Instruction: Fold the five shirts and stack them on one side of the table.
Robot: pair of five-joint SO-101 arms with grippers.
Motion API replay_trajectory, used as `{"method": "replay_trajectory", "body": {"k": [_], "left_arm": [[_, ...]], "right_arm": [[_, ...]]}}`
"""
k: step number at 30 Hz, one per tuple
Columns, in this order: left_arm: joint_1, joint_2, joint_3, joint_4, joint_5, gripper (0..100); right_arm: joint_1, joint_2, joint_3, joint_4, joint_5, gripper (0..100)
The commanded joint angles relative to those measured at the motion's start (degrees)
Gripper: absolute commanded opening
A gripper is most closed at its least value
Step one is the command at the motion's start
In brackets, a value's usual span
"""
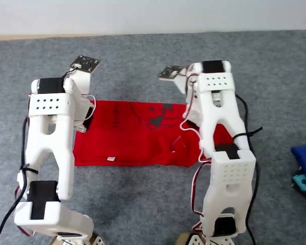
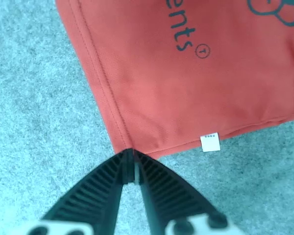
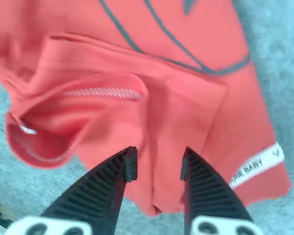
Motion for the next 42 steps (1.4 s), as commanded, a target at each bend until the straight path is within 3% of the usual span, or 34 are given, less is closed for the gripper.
{"method": "replay_trajectory", "body": {"k": [1, 8, 15, 23, 36, 39, 42], "left_arm": [[0.4, -2.3, -0.2, -1.0, 0.3, 0], [0.4, -2.3, -0.2, -1.0, 0.3, 0], [0.4, -2.3, -0.2, -0.9, 0.3, 0], [0.4, -2.3, -0.2, -1.0, 0.3, 0], [0.4, -2.3, -0.2, -1.0, 0.1, 0], [0.4, -2.3, -0.2, -1.0, 0.1, 0], [0.4, -2.3, -0.2, -1.0, 0.1, 0]], "right_arm": [[-2.3, -0.8, -2.7, 2.2, -1.0, 16.3], [-4.3, 3.6, -2.7, 0.6, -3.0, 15.4], [-3.8, 5.1, -2.8, -1.1, -2.6, 0.6], [1.1, 4.3, -10.1, -1.3, 2.3, 0.9], [5.2, 14.5, -20.5, -2.8, 2.0, 0.9], [5.1, 15.5, -21.5, -1.7, 2.0, 4.6], [5.2, 15.5, -24.4, 1.7, 0.3, 18.4]]}}
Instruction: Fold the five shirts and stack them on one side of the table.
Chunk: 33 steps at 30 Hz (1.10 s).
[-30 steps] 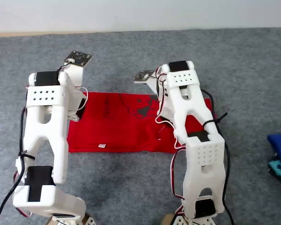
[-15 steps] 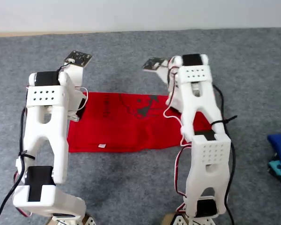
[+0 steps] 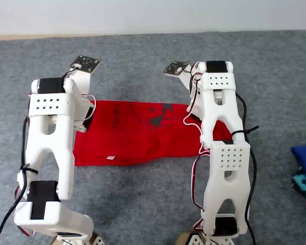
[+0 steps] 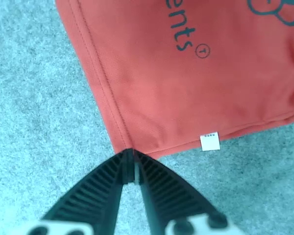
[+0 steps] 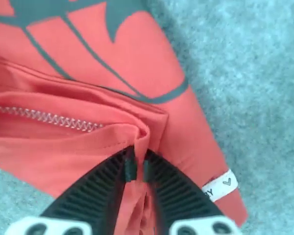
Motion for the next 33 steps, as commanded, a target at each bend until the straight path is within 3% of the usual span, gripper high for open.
{"method": "replay_trajectory", "body": {"k": [1, 4, 8, 17, 19, 25, 33], "left_arm": [[0.4, -2.3, -0.2, -1.0, 0.1, 0], [0.4, -2.3, -0.2, -1.0, 0.1, 0], [0.4, -2.3, -0.2, -1.0, 0.1, 0], [-1.8, -3.1, -1.0, -1.0, 0.8, 0], [-4.4, -3.6, -2.1, -1.0, 2.8, 0], [-13.5, -9.1, -7.2, -0.8, 3.9, 0], [-27.4, -14.8, -7.4, 1.6, 3.6, 0]], "right_arm": [[0.7, -1.1, -6.4, 3.3, -4.0, 22.4], [1.0, -1.1, -11.9, 3.6, -7.6, 30.0], [0.9, -1.5, -15.7, 3.7, -7.6, 28.1], [-1.9, -15.2, -2.1, 3.7, -7.9, 4.8], [-2.9, -18.4, 1.9, 3.7, -8.1, 0.6], [-5.7, -24.7, 13.8, 3.6, -14.0, 0.9], [-10.8, -21.5, 23.6, 1.7, -16.5, 0.9]]}}
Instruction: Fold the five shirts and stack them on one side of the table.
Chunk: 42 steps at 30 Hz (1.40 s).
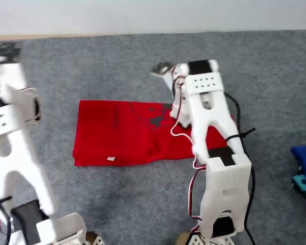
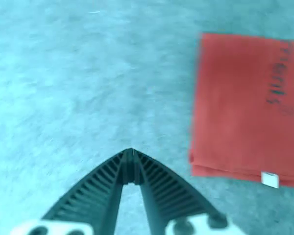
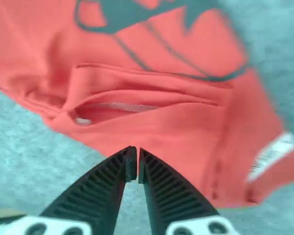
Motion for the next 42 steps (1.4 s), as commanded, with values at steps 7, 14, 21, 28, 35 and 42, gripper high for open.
{"method": "replay_trajectory", "body": {"k": [7, 14, 21, 28, 35, 42], "left_arm": [[-16.2, -6.0, -1.7, 5.8, 0.3, 0], [-23.6, -9.1, 0.7, 5.8, 0.3, 0], [-32.8, -17.1, 6.7, 5.8, 0.2, 0], [-36.0, -26.7, 16.0, 5.6, -6.4, 0], [-36.4, -36.1, 24.0, 5.6, -6.6, 0], [-36.2, -41.7, 32.7, 5.4, -7.1, 0]], "right_arm": [[-2.3, 6.5, 0.4, -2.4, -1.1, 0.9], [-3.8, 6.3, -0.4, -5.8, -1.1, 0.9], [-5.6, -3.6, -6.5, 1.0, -11.3, 0.9], [-9.5, -9.2, -6.5, -1.7, -29.7, 1.5], [-18.0, -6.5, -6.5, -14.0, -43.3, 1.3], [-24.9, -0.7, -6.6, -23.3, -54.2, 10.1]]}}
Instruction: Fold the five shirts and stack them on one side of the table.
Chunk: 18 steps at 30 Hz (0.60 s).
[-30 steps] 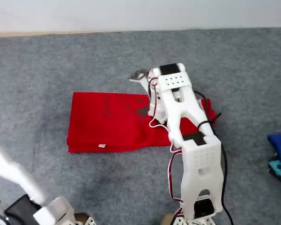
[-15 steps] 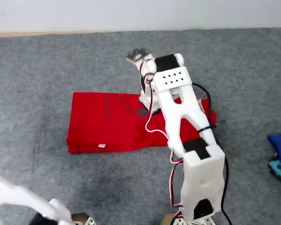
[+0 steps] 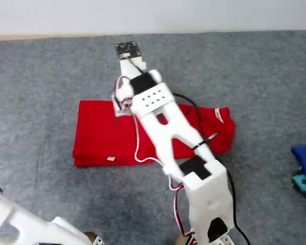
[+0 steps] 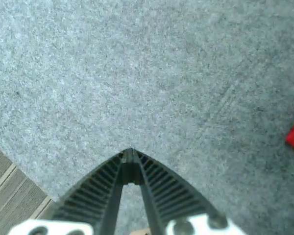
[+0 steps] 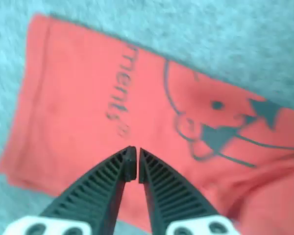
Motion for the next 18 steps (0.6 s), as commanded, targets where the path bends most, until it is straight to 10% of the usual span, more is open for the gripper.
{"method": "replay_trajectory", "body": {"k": [1, 6, 18], "left_arm": [[-0.4, -2.3, 3.6, 1.0, -1.8, 0], [-0.4, -2.6, 9.3, -0.6, -3.7, 0], [-0.4, -2.5, 10.6, -1.9, -3.5, 0]], "right_arm": [[-3.7, 0.8, -2.5, -2.4, -2.0, 14.0], [-7.7, 2.2, -2.5, -5.2, -4.7, 27.8], [-12.2, 5.7, -2.5, -15.6, -4.6, 24.4]]}}
